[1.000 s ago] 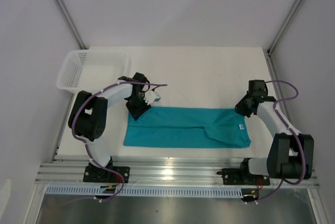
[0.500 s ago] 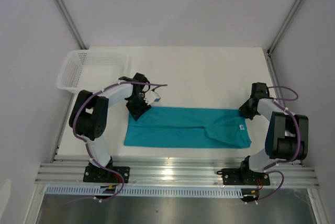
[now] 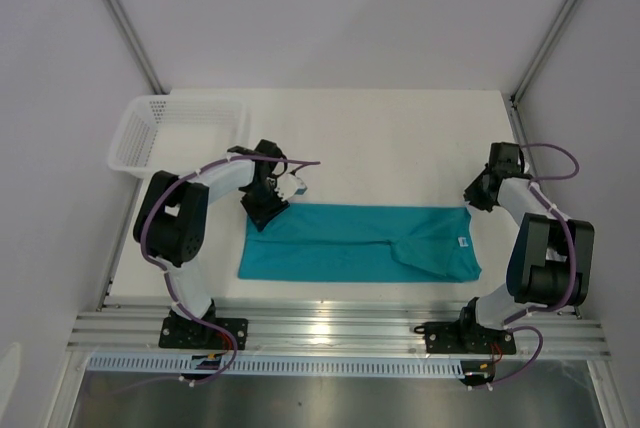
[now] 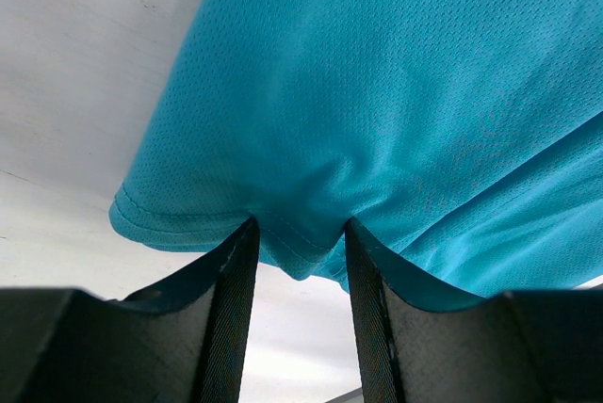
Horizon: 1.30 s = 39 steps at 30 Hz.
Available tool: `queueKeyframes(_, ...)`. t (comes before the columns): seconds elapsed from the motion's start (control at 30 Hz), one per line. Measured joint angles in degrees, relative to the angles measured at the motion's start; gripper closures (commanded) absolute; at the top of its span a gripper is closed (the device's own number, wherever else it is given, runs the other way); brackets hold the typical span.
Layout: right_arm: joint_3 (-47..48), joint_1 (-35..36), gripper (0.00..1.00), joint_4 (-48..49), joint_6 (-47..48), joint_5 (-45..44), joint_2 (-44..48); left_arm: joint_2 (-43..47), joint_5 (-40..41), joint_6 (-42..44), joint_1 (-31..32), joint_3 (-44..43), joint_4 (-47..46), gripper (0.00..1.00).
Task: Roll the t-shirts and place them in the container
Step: Fold the tshirt
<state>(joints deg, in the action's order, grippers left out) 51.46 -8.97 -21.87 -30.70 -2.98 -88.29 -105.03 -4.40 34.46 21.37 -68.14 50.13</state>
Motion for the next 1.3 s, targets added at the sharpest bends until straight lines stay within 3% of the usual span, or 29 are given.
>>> queueKeyframes(0.17,0.8,-0.9,0.69,-0.6,1.0,0.3,0.1,0.0,0.0,0.0,0.0,-0.9,0.1,0.54)
queueKeyframes(0.3,-0.5,-1.0,0.7,-0.8,1.3,1.0,0.1,-0.1,0.0,-0.1,0.0,-1.7,0.2,0.53)
queueKeyframes(0.47,-3.0,-1.0,0.82,-0.2,1.5,2.9,0.0,-0.1,0.0,-0.1,0.0,-2.5,0.3,0.53)
queueKeyframes(0.63,-3.1,-1.0,1.0,1.7,1.9,4.0,-3.2,-0.1,0.0,-0.1,0.0,-2.6,0.6,0.53)
queueKeyframes(0.93,5.8,-1.0,1.0,6.1,2.3,4.4,-12.4,0.9,-0.1,-0.1,-1.5,-3.0,2.6,0.52)
queueKeyframes(1.0,10.3,-1.0,0.98,6.4,2.3,4.8,-16.3,1.7,-0.1,-0.1,-2.1,-3.0,3.3,0.51)
queueKeyframes(1.1,18.1,-0.6,0.84,6.1,2.9,5.0,-22.1,2.8,-0.4,-0.1,-2.6,-3.0,4.2,0.51)
queueKeyframes(1.13,20.2,-0.4,0.75,5.7,3.4,4.9,-23.5,3.1,-0.5,-0.2,-2.7,-3.2,4.7,0.51)
queueKeyframes(1.3,28.1,-0.2,0.61,2.4,5.7,4.7,-26.9,3.5,-2.1,-1.7,-3.0,-5.2,5.9,0.51)
